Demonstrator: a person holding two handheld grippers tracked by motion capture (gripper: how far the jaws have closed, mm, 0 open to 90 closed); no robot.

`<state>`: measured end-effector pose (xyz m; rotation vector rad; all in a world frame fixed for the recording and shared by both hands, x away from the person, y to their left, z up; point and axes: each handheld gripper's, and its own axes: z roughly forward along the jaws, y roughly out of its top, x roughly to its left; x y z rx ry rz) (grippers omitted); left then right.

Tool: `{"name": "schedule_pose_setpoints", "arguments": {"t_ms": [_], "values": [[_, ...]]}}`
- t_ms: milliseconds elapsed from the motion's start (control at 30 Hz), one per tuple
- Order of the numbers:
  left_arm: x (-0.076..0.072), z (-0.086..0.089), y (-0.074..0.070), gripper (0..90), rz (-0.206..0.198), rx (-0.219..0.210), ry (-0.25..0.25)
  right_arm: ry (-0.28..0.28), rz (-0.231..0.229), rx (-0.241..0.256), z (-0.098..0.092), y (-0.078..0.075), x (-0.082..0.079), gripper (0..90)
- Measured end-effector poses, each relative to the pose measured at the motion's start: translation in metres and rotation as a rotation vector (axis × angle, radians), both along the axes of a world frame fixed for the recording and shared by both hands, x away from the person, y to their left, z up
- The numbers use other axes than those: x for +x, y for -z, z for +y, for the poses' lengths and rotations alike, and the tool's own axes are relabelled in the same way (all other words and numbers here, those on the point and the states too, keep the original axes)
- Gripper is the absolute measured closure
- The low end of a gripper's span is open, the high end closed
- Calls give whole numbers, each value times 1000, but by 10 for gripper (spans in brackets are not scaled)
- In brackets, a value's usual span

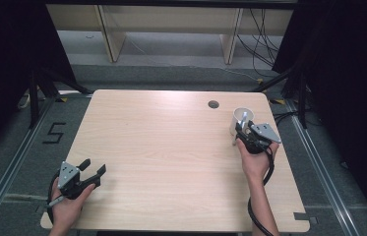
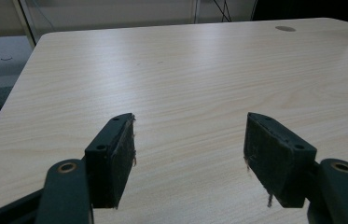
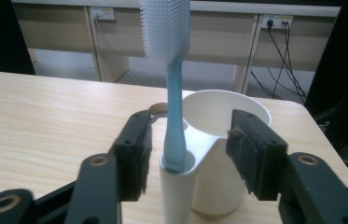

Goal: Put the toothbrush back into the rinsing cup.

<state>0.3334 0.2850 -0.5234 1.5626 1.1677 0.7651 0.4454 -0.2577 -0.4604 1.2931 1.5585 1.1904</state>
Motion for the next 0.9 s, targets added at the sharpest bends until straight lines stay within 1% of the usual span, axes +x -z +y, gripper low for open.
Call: {"name": "schedule_pose_setpoints", "arguments": {"t_ms": [33,100,167,200,233,267,300,333,400,433,500,533,567,633,700,733,767,800,833,867,900], "values": [[0,0,0,333,0,0,-1,-8,-4,-2,-1,0,0,479],[0,0,0,333,0,-1,-1,-3,9,5,-1,0,-2,461],[0,0,0,333,0,0,-1,-11,-3,-16,-3,-1,-3,455],[0,0,0,333,1,0,-1,-11,7,-3,-3,-2,-4,451],[0,0,0,333,0,-1,-1,-12,-2,-22,-5,-2,-5,449],[0,0,0,333,1,-2,-2,-17,-4,-20,-5,-3,-5,447],[0,0,0,333,1,-2,-1,-24,7,-8,-4,-3,-6,444],[0,0,0,333,2,-3,-2,-24,8,-21,-5,-4,-6,442],[0,0,0,333,2,-3,-2,-26,16,-7,-4,-5,-8,439],[0,0,0,333,1,-3,-1,-19,23,-25,-5,-7,-10,438],[0,1,0,332,2,-2,-1,-31,24,-27,-6,-8,-11,437],[0,1,0,332,2,-4,-2,-25,27,-34,-6,-8,-12,437],[0,1,0,332,2,-3,-1,-21,37,-17,-5,-9,-14,436],[0,0,0,333,1,-2,-1,-30,36,-53,-7,-10,-16,433],[0,0,0,333,0,-2,-1,-41,48,-59,-8,-10,-18,432],[0,0,0,332,-1,-2,-1,-30,74,-36,-6,-11,-21,432],[0,0,0,333,-1,-1,-1,-40,77,-50,-7,-12,-22,432],[0,0,0,332,0,-1,-1,-45,68,-57,-7,-11,-22,432],[0,0,0,332,0,-1,-1,-42,69,-78,-8,-11,-24,432],[0,0,0,332,1,-2,-2,-46,87,-69,-7,-11,-26,432],[0,0,0,332,1,-2,-2,-55,90,-85,-8,-11,-27,431]]}}
